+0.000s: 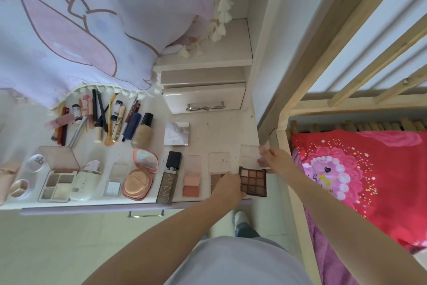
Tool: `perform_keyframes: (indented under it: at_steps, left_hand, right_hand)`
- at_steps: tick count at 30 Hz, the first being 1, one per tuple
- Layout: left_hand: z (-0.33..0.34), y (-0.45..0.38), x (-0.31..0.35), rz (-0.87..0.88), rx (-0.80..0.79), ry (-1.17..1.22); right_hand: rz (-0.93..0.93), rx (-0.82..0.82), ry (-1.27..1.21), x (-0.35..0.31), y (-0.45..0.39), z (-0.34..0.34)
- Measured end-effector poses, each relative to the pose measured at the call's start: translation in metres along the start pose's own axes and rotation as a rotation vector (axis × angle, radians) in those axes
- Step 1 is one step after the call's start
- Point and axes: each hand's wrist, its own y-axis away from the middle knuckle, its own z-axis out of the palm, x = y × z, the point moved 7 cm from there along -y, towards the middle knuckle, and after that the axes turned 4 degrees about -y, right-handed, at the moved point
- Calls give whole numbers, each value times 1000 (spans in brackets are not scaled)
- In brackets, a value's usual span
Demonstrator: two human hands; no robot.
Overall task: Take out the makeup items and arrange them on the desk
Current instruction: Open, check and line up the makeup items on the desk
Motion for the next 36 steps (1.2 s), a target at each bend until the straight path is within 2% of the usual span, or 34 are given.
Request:
perform_keyframes:
  at_steps: [6, 18, 22, 26, 30, 31, 33, 36]
  left_hand:
    - [0, -6, 2, -73, 44, -74]
    - [3, -2, 4, -61, -3, -261]
    - [0, 1, 2, -71, 13, -222]
    - [-17, 9, -6, -65, 81, -184]
    - [-50, 20, -33, -101, 226, -182]
    - [-60, 24, -42, -117, 267, -179]
    - [-82, 30, -63, -162, 349, -174]
    - [-108, 44, -102, -250, 466, -115]
  right_hand:
    - [-127, 58, 291, -11, -10, 2]
    - [-20, -21, 269, -1, -20, 10]
    - [-48, -19, 301, 0, -22, 8]
    - [-193, 66, 399, -10, -20, 0]
    - [-552, 243, 555, -52, -8, 4]
    - [-639, 224, 589, -65, -6, 15]
    - [-729, 76, 662, -88, -5, 48]
    - [-732, -168, 784, -108, -17, 106]
